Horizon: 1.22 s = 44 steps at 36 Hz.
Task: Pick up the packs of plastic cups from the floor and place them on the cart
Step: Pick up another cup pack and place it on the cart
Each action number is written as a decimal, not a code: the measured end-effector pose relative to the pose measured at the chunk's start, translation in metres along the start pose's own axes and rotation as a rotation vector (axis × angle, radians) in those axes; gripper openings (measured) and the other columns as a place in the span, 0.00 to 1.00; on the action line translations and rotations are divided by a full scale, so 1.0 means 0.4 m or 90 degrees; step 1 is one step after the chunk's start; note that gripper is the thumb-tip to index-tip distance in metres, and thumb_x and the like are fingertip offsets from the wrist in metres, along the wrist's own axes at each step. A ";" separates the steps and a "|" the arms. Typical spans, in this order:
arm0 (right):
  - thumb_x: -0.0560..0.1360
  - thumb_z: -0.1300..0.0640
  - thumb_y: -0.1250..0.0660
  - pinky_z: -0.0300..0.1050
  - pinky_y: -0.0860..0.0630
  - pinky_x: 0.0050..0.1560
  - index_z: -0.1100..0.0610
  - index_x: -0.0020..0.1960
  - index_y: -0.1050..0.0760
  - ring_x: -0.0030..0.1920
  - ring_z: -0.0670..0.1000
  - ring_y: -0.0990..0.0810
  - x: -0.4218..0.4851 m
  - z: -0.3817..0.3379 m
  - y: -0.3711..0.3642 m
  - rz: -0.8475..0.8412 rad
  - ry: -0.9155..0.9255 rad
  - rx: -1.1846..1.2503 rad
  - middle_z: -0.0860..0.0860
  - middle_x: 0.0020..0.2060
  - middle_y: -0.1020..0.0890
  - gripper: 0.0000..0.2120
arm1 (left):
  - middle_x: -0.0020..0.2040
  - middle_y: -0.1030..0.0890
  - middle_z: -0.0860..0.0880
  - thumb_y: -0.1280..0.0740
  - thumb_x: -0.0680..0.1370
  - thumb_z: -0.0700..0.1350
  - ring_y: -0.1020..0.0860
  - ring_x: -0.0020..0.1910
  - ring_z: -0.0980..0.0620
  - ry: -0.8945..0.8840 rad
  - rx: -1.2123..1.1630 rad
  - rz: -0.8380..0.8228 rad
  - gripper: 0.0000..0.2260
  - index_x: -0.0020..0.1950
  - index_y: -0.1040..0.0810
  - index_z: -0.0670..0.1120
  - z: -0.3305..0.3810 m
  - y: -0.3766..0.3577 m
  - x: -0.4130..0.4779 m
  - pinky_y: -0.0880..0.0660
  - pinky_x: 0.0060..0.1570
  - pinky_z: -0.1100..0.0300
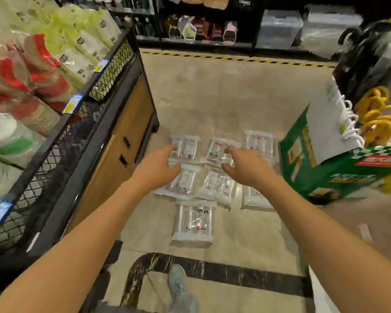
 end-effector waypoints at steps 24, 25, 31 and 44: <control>0.80 0.39 0.41 0.59 0.23 0.56 0.37 0.79 0.54 0.59 0.60 0.23 0.452 0.459 -1.517 -0.239 -0.159 0.189 0.56 0.67 0.30 0.33 | 0.69 0.33 0.54 0.37 0.79 0.49 0.32 0.61 0.57 0.190 -0.178 -0.221 0.31 0.77 0.47 0.67 -0.869 -1.311 0.398 0.32 0.57 0.58; 0.80 0.38 0.41 0.59 0.23 0.56 0.37 0.79 0.54 0.60 0.60 0.23 0.468 0.478 -1.570 -0.230 -0.163 0.204 0.56 0.68 0.30 0.33 | 0.68 0.34 0.55 0.37 0.79 0.49 0.31 0.62 0.55 0.190 -0.191 -0.221 0.31 0.76 0.48 0.69 -0.891 -1.356 0.415 0.31 0.57 0.57; 0.75 0.31 0.42 0.62 0.29 0.65 0.32 0.78 0.54 0.71 0.62 0.35 0.564 0.558 -1.807 -0.143 -0.153 0.268 0.59 0.74 0.38 0.35 | 0.78 0.47 0.54 0.35 0.79 0.53 0.43 0.77 0.50 0.197 -0.207 -0.145 0.34 0.76 0.52 0.71 -1.009 -1.583 0.518 0.37 0.72 0.44; 0.75 0.32 0.38 0.48 0.31 0.64 0.32 0.78 0.54 0.61 0.39 0.34 0.568 0.574 -1.870 -0.061 -0.140 0.389 0.51 0.64 0.31 0.38 | 0.74 0.43 0.58 0.37 0.80 0.57 0.39 0.74 0.54 0.219 -0.309 -0.109 0.27 0.72 0.48 0.76 -1.030 -1.649 0.503 0.34 0.69 0.48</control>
Point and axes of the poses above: each hand's wrist, its own x-axis towards the middle knuckle, its own y-axis out of the back of the hand, z = x × y, the point moved 1 cm from there along x, towards the middle knuckle
